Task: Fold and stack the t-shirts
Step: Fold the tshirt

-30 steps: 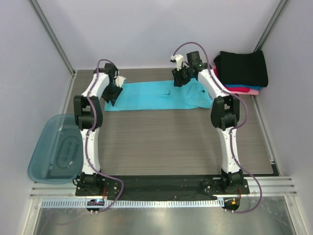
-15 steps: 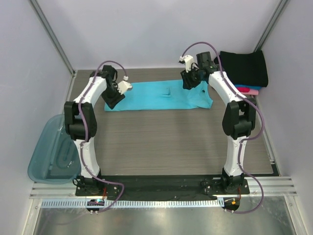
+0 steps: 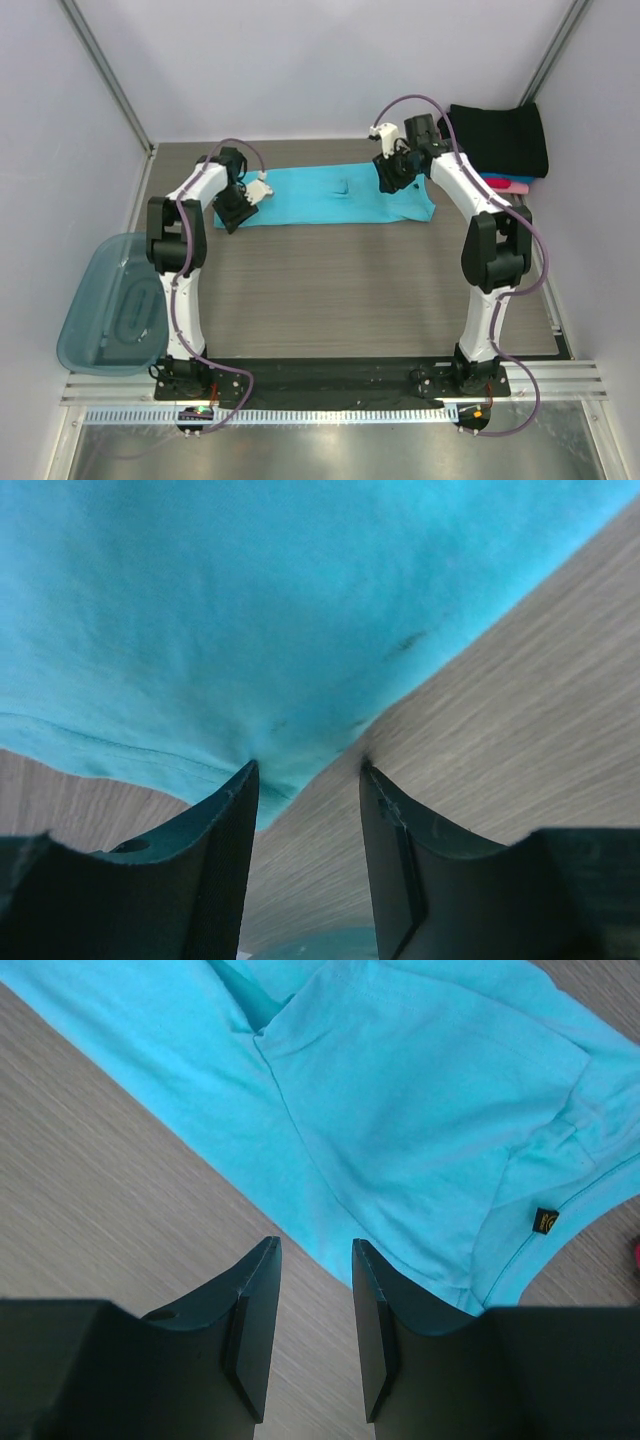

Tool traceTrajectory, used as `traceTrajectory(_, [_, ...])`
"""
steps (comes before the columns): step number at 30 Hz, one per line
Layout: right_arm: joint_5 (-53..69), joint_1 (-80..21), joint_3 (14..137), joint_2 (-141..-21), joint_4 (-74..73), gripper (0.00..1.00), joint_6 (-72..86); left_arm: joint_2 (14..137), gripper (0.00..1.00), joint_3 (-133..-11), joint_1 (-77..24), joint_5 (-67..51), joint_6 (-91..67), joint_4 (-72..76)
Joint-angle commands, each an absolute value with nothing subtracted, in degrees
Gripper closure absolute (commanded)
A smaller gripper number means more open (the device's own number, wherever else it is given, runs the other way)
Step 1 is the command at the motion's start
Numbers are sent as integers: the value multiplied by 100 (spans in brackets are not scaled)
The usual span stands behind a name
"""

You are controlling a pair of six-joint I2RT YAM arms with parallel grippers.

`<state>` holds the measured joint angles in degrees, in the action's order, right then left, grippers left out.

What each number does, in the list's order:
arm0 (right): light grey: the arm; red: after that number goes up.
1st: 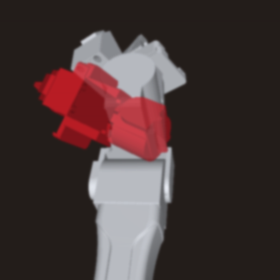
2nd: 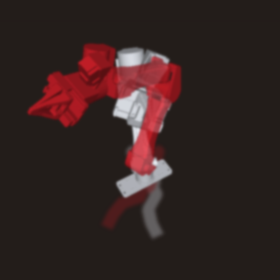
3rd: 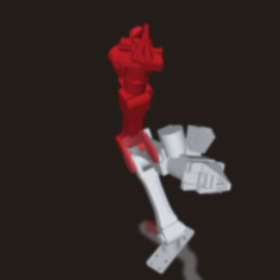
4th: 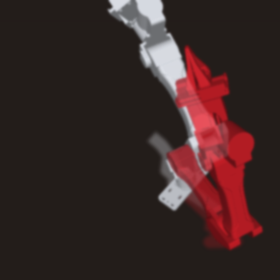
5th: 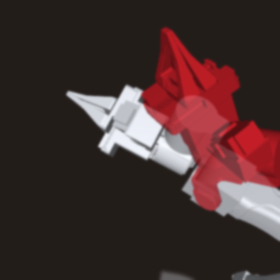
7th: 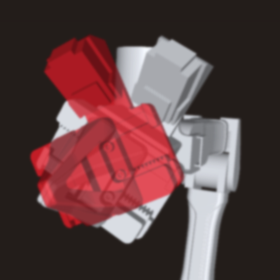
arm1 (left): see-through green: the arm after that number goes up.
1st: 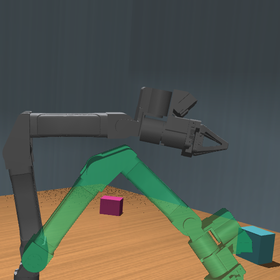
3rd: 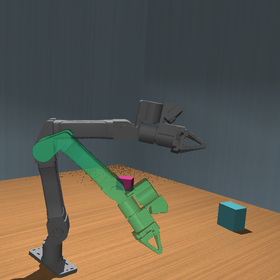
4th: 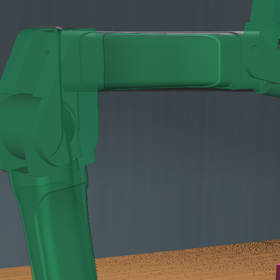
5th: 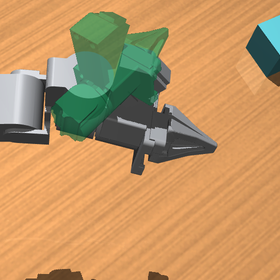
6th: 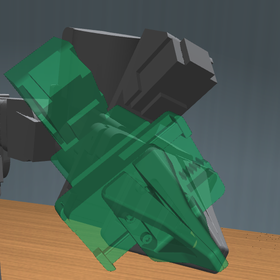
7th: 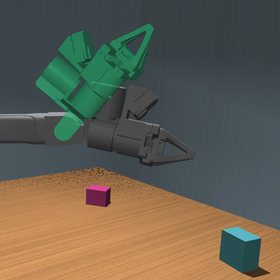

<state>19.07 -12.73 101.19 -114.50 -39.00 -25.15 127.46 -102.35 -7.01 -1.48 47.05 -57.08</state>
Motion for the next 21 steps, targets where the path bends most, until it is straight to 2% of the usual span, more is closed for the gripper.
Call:
traceTrajectory(1, [1846,-1301,9950,-10907,-3832,59,-2619,12700,54,-10214,-694,219,4816,-5283])
traceTrajectory(9, [1767,-1301,9651,-10565,-3858,59,-2681,12753,59,-10151,-686,571,4834,-4807])
traceTrajectory(12, [1705,-1301,9528,-10416,-3902,59,-2742,12841,65,-10204,-686,466,4852,-5185])
traceTrajectory(15, [1574,-1301,9379,-10292,-3920,59,-2865,12832,75,-10012,-686,431,4843,-5361])
traceTrajectory(16, [1538,-1301,9343,-10205,-3920,59,-2900,12815,84,-9976,-686,413,4834,-5414])
traceTrajectory(19, [1380,-1283,9115,-10029,-3894,59,-2962,12683,100,-9958,-703,264,4650,-5764])
traceTrajectory(21, [1397,-1161,8975,-9985,-3850,59,-2892,12412,100,-9949,-756,72,4483,-6230])
